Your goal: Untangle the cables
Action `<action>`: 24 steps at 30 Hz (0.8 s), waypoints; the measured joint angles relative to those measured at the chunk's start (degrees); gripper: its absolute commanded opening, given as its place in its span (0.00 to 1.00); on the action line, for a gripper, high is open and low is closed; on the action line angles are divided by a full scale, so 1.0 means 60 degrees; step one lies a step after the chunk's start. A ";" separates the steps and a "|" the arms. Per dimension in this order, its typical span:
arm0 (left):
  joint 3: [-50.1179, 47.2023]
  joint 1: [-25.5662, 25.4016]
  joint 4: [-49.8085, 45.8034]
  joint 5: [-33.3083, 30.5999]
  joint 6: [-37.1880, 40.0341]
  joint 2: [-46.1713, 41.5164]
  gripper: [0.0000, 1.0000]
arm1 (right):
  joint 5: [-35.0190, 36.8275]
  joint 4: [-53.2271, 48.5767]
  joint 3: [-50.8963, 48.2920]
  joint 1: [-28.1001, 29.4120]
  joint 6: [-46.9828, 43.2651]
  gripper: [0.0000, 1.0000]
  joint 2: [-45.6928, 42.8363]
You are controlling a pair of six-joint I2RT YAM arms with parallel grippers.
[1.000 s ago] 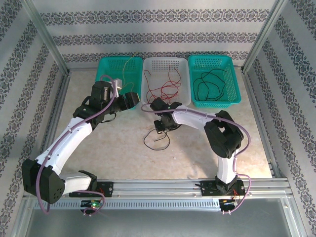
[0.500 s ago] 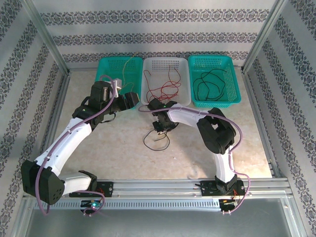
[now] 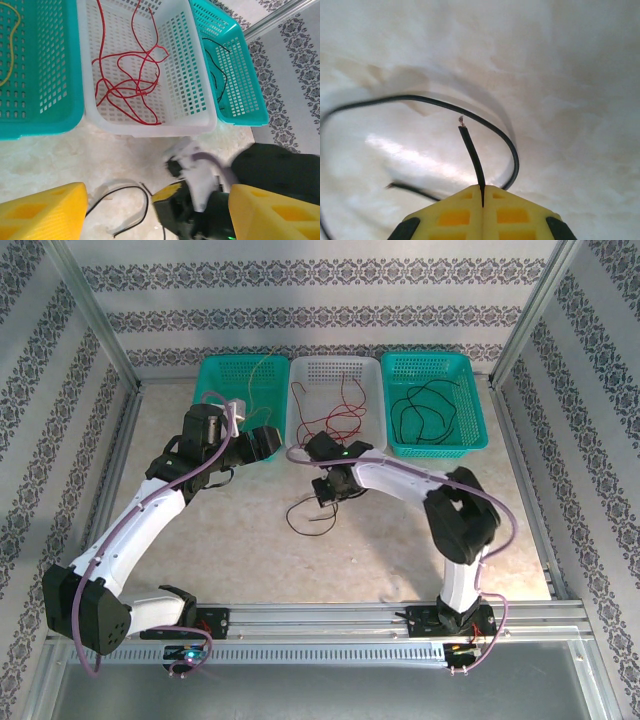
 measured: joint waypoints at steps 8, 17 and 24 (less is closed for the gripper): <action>-0.0047 0.0000 0.0433 0.0933 -0.0306 0.0076 0.74 | -0.0120 0.0787 -0.0178 -0.0098 0.0637 0.00 -0.2823; -0.0499 -0.0721 0.2932 0.2506 -0.0911 0.0073 0.77 | -0.0517 0.0976 0.0397 -0.0914 0.1443 0.00 -0.4550; 0.0962 -0.1978 0.3577 0.3209 -0.0415 0.0685 0.82 | -0.0954 0.1086 0.1650 -0.1406 0.1698 0.00 -0.5060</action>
